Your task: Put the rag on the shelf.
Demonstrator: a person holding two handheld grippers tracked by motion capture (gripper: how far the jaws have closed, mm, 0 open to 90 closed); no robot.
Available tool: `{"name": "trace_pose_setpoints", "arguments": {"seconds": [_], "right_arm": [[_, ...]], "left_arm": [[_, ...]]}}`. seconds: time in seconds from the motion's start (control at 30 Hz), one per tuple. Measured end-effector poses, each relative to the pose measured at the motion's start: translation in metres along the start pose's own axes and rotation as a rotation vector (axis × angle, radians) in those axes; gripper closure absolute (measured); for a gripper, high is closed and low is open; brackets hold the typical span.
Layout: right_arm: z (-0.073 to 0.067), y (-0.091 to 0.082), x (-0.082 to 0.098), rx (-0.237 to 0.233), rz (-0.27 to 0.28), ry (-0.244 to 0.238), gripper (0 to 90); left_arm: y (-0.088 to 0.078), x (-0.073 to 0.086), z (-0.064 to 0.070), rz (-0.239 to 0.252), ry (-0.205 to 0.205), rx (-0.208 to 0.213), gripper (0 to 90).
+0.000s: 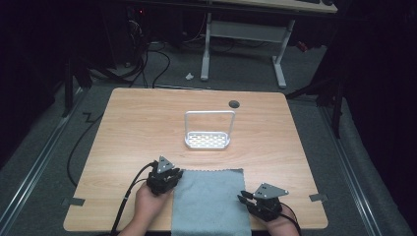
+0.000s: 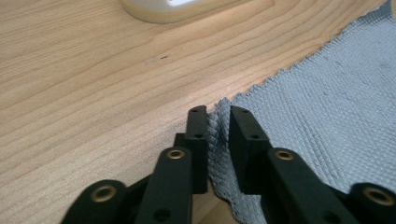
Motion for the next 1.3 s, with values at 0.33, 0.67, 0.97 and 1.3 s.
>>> {"name": "trace_pose_setpoints", "arguments": {"seconds": [0.33,0.67,0.97,1.3], "right_arm": [[0.035,0.029,-0.038,0.162,0.035,0.174,62.0],[0.052,0.052,-0.042,0.182,-0.029,0.214,65.3],[0.051,0.052,-0.037,0.153,-0.011,0.179,83.9],[0.045,0.038,-0.039,0.157,0.074,0.157,88.8]], "left_arm": [[-0.001,0.001,-0.001,-0.003,-0.012,0.024,85.7],[-0.001,0.002,-0.002,-0.004,-0.025,0.040,85.3],[-0.002,0.002,-0.002,-0.007,-0.021,0.037,86.6],[-0.010,0.005,0.000,0.048,-0.021,0.056,87.8]]}}
Point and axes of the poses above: each handheld gripper's, and its own axes: y roughly forward along the jaws, x roughly out of its underside, z roughly to its right, the point moved 2 cm from there along y, roughly forward along the jaws
